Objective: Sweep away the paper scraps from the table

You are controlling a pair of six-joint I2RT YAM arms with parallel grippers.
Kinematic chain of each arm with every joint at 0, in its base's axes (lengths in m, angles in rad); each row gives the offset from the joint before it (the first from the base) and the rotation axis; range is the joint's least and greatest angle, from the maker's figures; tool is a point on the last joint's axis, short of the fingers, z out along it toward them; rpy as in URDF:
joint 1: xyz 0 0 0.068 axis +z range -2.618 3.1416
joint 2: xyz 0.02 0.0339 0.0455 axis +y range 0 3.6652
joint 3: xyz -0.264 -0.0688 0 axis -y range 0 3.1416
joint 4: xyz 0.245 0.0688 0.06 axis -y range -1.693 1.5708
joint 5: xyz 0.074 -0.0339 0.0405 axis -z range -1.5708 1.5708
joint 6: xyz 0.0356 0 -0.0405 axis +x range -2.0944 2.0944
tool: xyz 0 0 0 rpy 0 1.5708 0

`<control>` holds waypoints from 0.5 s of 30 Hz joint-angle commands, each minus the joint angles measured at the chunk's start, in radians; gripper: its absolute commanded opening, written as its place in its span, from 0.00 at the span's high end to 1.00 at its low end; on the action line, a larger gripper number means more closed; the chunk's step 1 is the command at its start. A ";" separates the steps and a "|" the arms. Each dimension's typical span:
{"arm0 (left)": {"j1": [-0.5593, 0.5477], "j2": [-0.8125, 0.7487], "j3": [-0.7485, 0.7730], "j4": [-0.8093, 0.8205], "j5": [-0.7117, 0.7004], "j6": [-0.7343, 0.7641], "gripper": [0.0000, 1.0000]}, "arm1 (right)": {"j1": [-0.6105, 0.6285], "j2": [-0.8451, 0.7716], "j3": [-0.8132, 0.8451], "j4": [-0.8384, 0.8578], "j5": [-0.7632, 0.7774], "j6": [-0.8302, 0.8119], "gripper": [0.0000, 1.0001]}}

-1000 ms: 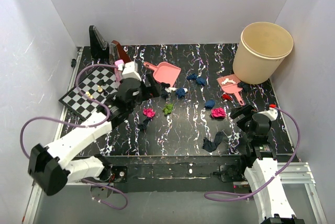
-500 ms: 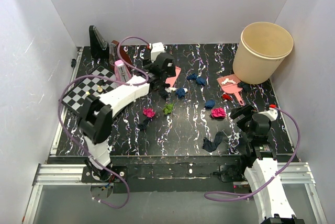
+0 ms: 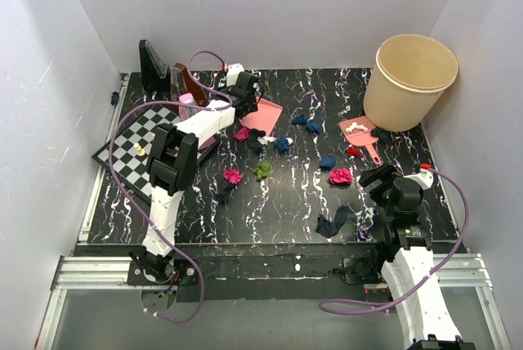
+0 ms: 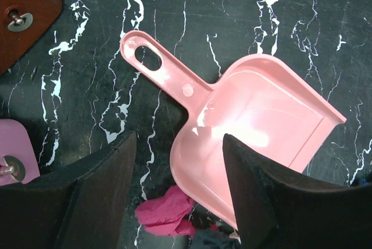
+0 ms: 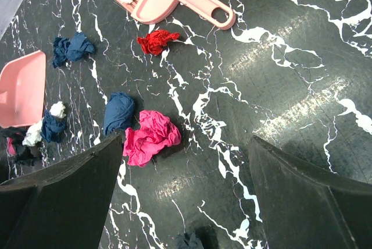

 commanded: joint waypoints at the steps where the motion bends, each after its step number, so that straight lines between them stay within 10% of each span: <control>1: 0.005 0.006 0.049 -0.008 0.006 -0.007 0.41 | -0.001 -0.003 0.017 0.028 0.009 0.007 0.06; 15: 0.013 0.052 0.015 -0.001 0.052 -0.041 0.46 | -0.001 -0.005 0.020 0.019 0.014 0.010 0.06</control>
